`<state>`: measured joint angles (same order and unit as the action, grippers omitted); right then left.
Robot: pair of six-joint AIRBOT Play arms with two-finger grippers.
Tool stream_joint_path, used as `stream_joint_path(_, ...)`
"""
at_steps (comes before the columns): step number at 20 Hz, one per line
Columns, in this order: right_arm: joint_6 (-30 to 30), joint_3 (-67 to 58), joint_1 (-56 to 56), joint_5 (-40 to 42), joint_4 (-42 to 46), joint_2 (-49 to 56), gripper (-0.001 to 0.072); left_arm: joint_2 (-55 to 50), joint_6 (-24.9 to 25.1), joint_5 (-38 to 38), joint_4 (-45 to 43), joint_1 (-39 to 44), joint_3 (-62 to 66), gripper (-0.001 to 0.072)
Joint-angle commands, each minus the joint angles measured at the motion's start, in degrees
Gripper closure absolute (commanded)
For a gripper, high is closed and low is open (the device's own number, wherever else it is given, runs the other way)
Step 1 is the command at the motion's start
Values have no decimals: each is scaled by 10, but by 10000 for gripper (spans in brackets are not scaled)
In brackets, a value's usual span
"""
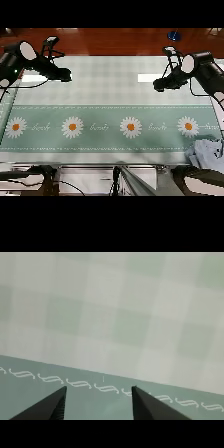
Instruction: Fold the shirts.
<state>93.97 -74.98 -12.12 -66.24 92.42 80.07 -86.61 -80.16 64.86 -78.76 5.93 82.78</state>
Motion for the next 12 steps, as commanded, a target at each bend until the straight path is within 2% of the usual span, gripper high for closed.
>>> stream_joint_path(1,3,-1,-1,29,-4,0,219,-8,1,-10,-5,6,2,233)
stream_joint_path(6,3,-1,-1,28,-4,0,219,-11,1,-7,-5,6,2,233)
stream_joint_path(12,3,0,-1,28,-4,0,219,-11,-1,42,-6,5,2,234)
